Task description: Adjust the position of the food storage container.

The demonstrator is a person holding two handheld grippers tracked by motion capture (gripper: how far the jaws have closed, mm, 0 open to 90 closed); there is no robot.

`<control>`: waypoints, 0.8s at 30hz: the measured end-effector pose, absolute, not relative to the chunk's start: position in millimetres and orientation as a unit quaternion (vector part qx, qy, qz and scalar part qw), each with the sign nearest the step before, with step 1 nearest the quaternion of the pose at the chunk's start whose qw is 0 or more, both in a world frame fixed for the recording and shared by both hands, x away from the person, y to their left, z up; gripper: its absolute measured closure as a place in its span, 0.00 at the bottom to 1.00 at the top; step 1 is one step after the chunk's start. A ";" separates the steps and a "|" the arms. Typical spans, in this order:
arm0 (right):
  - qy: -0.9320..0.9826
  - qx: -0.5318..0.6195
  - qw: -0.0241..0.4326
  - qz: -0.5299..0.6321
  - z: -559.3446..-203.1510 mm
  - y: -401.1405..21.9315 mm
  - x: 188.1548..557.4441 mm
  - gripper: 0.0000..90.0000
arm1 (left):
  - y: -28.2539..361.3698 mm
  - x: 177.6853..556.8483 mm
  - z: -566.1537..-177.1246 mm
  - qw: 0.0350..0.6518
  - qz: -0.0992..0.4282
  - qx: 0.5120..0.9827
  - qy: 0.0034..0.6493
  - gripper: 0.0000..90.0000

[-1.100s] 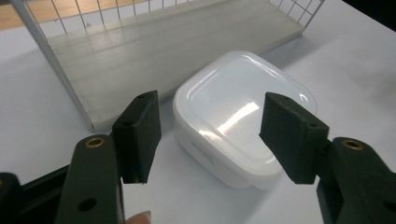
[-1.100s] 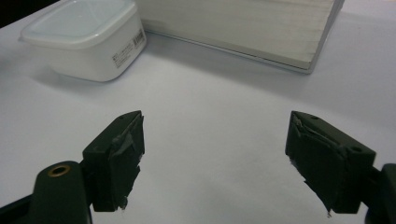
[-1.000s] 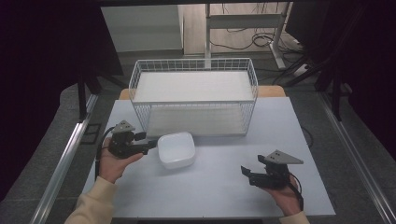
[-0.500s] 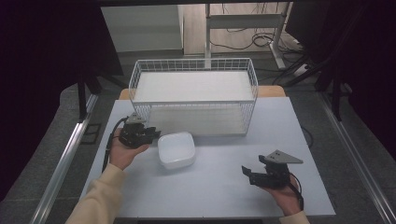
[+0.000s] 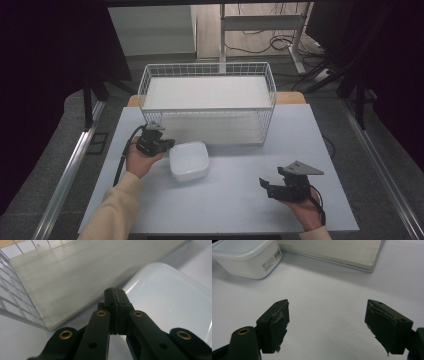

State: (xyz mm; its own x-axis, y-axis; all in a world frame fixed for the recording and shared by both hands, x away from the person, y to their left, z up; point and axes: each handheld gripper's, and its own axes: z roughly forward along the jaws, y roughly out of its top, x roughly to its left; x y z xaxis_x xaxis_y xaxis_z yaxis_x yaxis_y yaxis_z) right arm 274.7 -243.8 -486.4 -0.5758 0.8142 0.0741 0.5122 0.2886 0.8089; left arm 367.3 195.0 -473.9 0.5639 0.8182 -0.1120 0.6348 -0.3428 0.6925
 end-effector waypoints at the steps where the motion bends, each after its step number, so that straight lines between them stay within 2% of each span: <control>1: 0.782 0.424 0.179 0.419 -486.5 -243.5 275.1 0.22 | 193.5 369.0 -475.9 0.351 0.131 0.813 0.446 1.00; 12: 0.783 0.424 0.179 0.418 -486.7 -242.7 275.1 0.22 | 198.0 374.5 -476.7 0.347 0.134 0.804 0.463 1.00; 24: 0.784 0.425 0.177 0.417 -486.9 -243.1 275.8 0.22 | 197.6 376.1 -482.4 0.322 0.119 0.820 0.458 1.00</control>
State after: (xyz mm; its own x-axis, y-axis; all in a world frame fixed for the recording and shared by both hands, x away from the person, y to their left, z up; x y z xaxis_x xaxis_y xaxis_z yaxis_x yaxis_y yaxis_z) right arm 275.8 -243.1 -486.9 -0.5762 0.8136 0.0779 0.5190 0.2906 0.8039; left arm 376.1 197.6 -482.4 0.5519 0.8280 -0.0997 0.6746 -0.3729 0.6370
